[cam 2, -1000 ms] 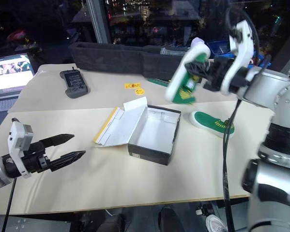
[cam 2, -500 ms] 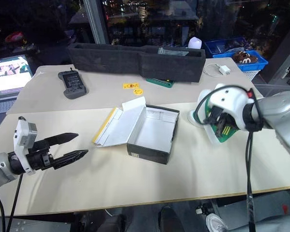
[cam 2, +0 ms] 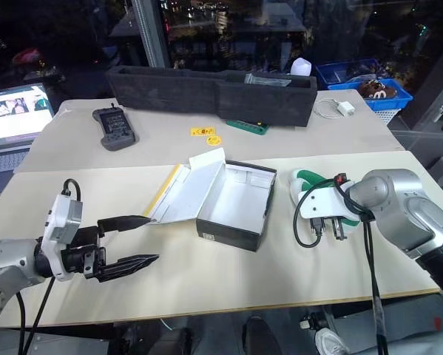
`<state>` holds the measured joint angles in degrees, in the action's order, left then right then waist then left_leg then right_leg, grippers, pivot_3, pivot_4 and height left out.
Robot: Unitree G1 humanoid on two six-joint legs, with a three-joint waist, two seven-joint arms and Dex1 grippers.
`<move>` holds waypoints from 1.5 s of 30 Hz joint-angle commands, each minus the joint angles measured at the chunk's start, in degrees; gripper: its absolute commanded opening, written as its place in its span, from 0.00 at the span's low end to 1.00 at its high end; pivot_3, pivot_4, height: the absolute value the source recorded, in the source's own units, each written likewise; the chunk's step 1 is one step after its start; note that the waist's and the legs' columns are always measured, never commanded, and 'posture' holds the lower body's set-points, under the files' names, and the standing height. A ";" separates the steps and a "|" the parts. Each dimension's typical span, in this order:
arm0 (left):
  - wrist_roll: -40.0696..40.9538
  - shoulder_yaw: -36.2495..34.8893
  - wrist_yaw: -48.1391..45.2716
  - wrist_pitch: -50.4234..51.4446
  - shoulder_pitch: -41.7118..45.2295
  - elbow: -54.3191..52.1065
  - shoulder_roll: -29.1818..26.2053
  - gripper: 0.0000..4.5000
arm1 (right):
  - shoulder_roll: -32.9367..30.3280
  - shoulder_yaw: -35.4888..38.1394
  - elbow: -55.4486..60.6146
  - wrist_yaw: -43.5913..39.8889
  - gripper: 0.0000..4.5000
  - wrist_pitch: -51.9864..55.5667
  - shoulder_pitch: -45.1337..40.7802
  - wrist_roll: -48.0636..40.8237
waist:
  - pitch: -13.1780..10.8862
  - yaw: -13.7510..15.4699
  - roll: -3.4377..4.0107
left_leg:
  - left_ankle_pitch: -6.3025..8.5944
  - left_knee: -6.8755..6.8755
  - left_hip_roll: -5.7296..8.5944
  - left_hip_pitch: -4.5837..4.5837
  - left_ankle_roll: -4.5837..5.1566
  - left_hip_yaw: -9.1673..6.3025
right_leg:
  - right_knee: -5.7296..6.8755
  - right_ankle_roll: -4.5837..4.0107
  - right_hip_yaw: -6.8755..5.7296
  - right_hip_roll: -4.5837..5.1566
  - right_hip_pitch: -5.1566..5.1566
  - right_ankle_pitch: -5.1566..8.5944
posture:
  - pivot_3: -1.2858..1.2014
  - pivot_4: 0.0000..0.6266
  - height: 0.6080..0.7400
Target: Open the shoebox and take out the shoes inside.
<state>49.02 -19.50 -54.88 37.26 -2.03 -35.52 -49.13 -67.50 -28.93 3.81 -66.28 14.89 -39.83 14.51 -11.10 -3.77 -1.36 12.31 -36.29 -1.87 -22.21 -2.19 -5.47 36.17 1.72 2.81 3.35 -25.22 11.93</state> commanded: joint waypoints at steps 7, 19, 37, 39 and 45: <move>-0.28 1.14 1.34 -0.75 3.89 -2.55 -1.17 1.00 | 2.02 4.34 0.65 -2.12 0.01 -2.50 3.22 2.74 | 0.00 0.07 0.00 | 0.00 -0.06 0.02 0.04 0.00 0.00 | 0.03 0.02 0.03 0.00 0.07 -0.02 | 0.52 0.24 1.00; -1.43 2.84 2.04 -1.43 5.21 -1.45 -0.76 1.00 | 1.61 17.33 9.14 -8.78 0.47 9.88 2.64 -7.27 | 0.00 0.12 0.00 | 0.00 -0.06 0.02 0.11 0.00 0.00 | 0.08 0.02 0.06 -0.01 0.12 -0.03 | 0.52 0.24 1.00; -24.09 -5.49 44.83 -9.47 5.54 8.46 25.13 1.00 | 41.60 47.68 30.02 39.24 0.47 37.37 15.70 -17.01 | 0.16 2.19 -0.25 | 0.03 -0.28 0.08 0.49 -0.03 -0.03 | -0.05 0.12 0.07 0.02 0.76 -0.17 | 0.52 0.24 1.00; -25.86 -6.28 47.27 -11.32 5.40 10.14 27.11 1.00 | 42.81 45.92 30.61 42.19 0.47 31.88 19.73 -15.04 | 0.17 2.56 -0.24 | 0.03 -0.29 0.10 0.49 -0.04 -0.03 | -0.07 0.13 0.07 0.02 0.77 -0.17 | 0.52 0.24 1.00; -30.33 -6.65 48.61 -17.62 2.50 17.13 29.55 1.00 | 40.96 43.48 27.88 46.69 0.47 16.79 30.71 -10.36 | 0.19 2.53 -0.19 | 0.05 -0.29 0.11 0.57 -0.06 0.00 | -0.10 0.15 0.08 0.04 0.83 -0.16 | 0.52 0.24 1.00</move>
<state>19.77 -25.22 -6.27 22.70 0.20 -18.30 -19.54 -26.33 12.89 30.46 -20.67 35.95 -9.21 4.30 -10.91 -1.24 -1.55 12.36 -36.58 -1.76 -21.60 -2.25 -5.46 36.08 1.88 2.92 3.38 -24.38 11.76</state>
